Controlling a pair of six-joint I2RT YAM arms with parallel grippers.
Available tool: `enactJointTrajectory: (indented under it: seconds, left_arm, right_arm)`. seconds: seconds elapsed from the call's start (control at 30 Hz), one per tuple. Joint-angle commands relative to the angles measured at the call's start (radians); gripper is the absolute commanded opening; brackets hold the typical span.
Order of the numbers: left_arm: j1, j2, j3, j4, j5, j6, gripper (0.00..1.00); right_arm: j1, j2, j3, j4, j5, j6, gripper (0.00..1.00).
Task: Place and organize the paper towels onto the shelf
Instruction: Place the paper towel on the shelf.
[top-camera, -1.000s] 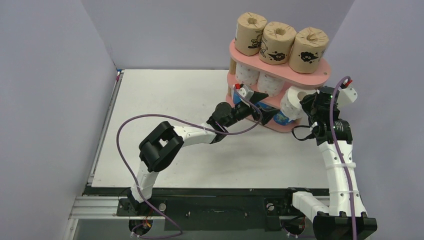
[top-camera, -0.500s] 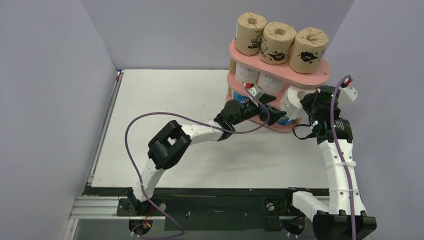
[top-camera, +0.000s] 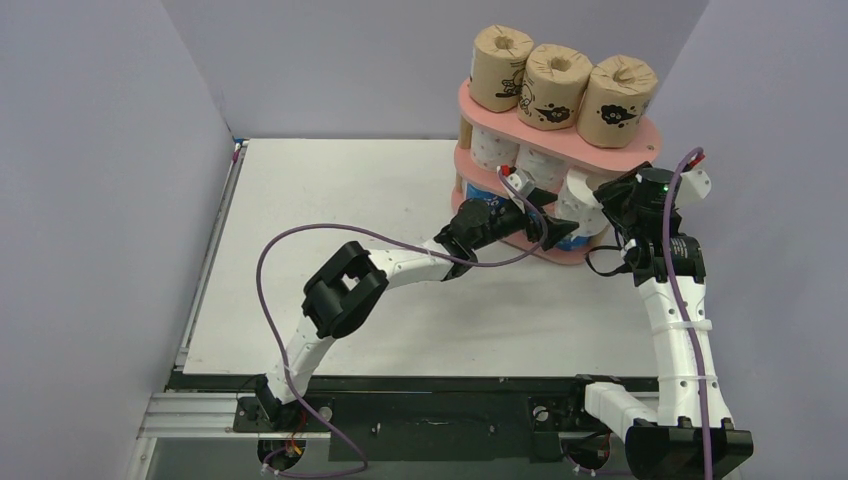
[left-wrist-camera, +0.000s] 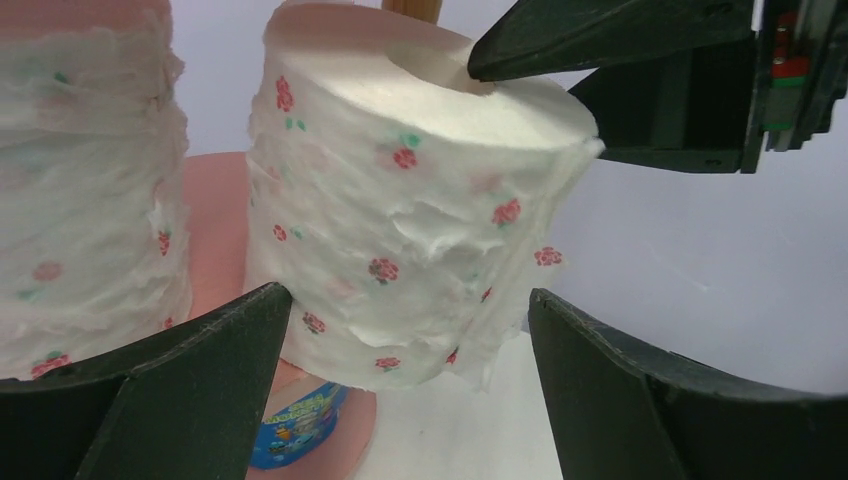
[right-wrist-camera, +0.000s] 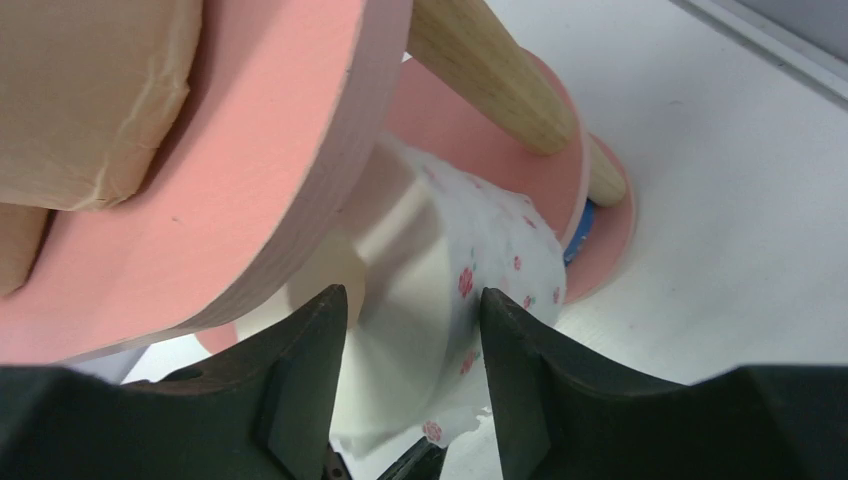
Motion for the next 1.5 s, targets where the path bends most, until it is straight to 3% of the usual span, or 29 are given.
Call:
enactJointTrajectory:
  seconds: [0.0, 0.67, 0.83, 1.07, 1.2, 1.4, 1.47]
  left_arm:
    - [-0.006, 0.022, 0.061, 0.017, -0.033, -0.006, 0.86]
    - [-0.008, 0.062, 0.157, -0.04, -0.077, -0.004, 0.78]
    - [-0.006, 0.047, 0.148, -0.039, -0.078, -0.004, 0.77]
    - [-0.005, -0.049, 0.051, -0.003, -0.072, 0.016, 0.88]
    - [-0.003, -0.109, -0.014, 0.02, -0.076, 0.017, 0.92]
    - [0.007, -0.228, -0.15, 0.068, -0.08, 0.011, 0.96]
    - [0.012, -0.286, -0.219, 0.08, -0.101, 0.007, 0.96]
  right_arm:
    - [0.0, -0.002, 0.039, 0.069, -0.053, 0.031, 0.5]
    - [0.017, -0.129, 0.042, -0.012, -0.072, -0.006, 0.62]
    - [0.062, -0.203, 0.017, -0.056, 0.029, -0.074, 0.62]
    - [0.101, -0.346, -0.148, -0.017, 0.162, -0.14, 0.61]
    - [0.1, -0.363, -0.216, -0.006, 0.179, -0.153, 0.55]
    - [0.094, -0.357, -0.239, 0.015, 0.183, -0.144, 0.35]
    - [0.09, -0.348, -0.253, 0.034, 0.169, -0.134, 0.23]
